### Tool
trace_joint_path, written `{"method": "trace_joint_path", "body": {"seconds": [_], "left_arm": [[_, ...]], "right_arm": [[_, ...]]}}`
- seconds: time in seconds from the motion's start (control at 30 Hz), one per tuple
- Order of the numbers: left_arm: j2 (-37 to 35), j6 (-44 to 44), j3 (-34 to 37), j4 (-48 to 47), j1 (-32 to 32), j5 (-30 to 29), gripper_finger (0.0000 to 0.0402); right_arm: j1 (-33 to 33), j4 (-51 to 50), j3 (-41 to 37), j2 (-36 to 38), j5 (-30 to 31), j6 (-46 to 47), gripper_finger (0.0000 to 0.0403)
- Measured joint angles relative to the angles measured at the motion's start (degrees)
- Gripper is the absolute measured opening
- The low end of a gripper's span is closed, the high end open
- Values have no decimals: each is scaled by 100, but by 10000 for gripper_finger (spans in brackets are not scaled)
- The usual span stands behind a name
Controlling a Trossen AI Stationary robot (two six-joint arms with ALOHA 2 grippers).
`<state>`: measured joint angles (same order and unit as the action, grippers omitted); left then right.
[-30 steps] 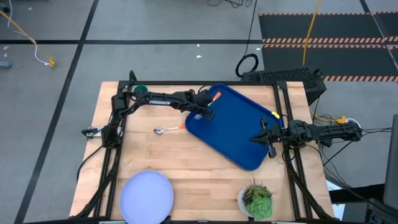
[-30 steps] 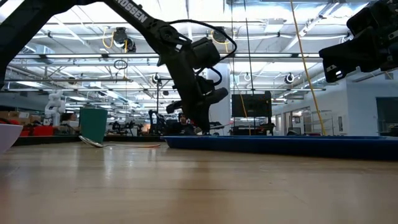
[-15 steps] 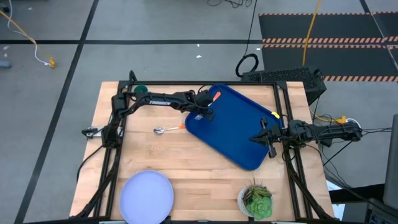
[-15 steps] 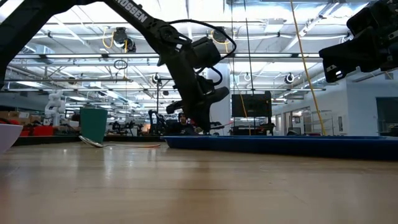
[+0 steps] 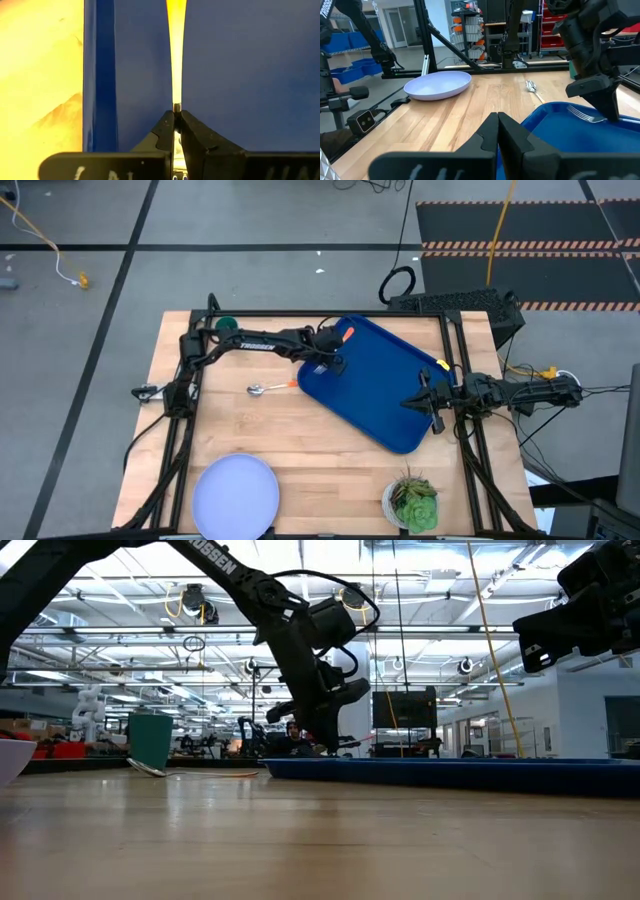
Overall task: Pick and place plate/cup/fork/spoon on tray
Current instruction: Put the orange fork on the left side of the blue serving tray
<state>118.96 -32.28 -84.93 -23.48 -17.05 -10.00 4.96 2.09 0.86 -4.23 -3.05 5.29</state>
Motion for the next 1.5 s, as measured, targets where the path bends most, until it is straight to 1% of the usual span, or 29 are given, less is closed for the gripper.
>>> {"method": "trace_joint_path", "body": {"seconds": [0.43, 0.77, 0.87, 0.97, 1.03, 1.13, 1.2, 1.5], "left_arm": [[0, -85, 0, -72, 60, -40, 65], [0, -28, 0, -69, 58, -63, 71], [1, 330, 0, 10, 58, -63, 71], [101, 1355, -2, 56, 119, -83, 72], [217, 1824, 2, 4, 182, -73, 72], [249, 1789, 11, -32, 211, -30, 72], [238, 1762, 1, 123, 222, -58, 72], [283, 1908, 0, 194, 192, -71, 72]], "right_arm": [[1, 0, -2, -2, -2, 0, 0], [0, 0, -1, -1, -1, 0, 0], [0, 0, 0, -1, 0, -1, 0], [1, 0, 0, -2, -2, 1, 0], [1, 0, 0, -2, -2, -1, 0], [0, 0, -2, -9, 0, -1, 0], [-1, -2, 0, -13, 0, -1, 0], [0, -2, 0, -24, 0, 0, 0]]}}
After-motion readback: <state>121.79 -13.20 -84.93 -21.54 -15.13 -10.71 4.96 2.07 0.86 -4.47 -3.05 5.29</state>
